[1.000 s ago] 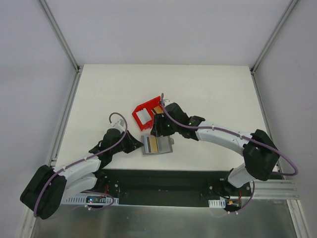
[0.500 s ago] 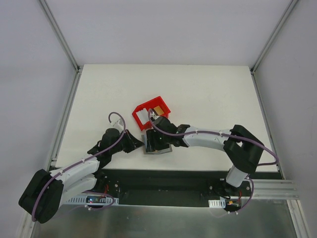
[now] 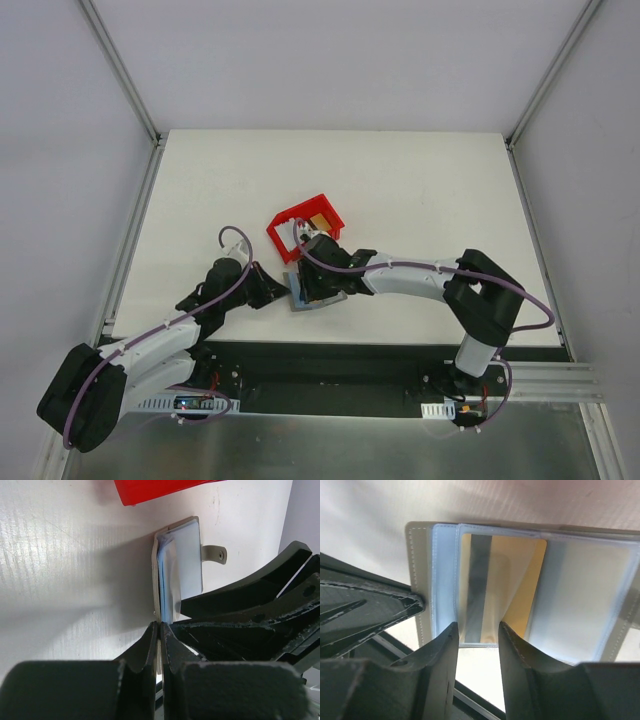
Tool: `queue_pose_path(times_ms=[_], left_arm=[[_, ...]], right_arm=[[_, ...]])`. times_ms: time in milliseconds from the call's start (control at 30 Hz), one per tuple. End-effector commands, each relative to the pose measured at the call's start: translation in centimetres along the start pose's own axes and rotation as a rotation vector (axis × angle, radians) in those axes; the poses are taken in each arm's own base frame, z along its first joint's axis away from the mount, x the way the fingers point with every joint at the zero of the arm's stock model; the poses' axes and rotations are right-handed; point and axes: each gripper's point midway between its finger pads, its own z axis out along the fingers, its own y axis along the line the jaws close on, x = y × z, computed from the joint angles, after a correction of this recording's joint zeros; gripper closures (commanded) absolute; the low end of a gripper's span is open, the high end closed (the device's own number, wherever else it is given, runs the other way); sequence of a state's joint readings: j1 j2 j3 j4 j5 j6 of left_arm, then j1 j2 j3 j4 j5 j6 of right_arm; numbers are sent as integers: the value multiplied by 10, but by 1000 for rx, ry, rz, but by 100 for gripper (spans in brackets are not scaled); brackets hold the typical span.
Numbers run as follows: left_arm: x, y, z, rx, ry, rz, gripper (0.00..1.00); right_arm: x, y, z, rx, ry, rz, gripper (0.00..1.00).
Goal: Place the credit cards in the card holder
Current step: Turn over the card slot in the card holder.
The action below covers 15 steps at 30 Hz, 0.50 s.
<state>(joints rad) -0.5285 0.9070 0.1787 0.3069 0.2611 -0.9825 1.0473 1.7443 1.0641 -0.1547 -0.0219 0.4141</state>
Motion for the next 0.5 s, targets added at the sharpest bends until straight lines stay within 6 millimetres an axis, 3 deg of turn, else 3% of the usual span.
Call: queue_pose_path(times_ms=[0,200,467], left_arm=[[-10,-22,-2,52,-11,20,100],[-11,-22,-2,49,-11,27,100],[-10,-20,-3,39,-10,31,100]], right_arm=[[-18,-14,-14,110,-75,-42,63],[-17,-24,-18,176,-68,-65,67],[-29,-17,-32,154,-106,-80,69]])
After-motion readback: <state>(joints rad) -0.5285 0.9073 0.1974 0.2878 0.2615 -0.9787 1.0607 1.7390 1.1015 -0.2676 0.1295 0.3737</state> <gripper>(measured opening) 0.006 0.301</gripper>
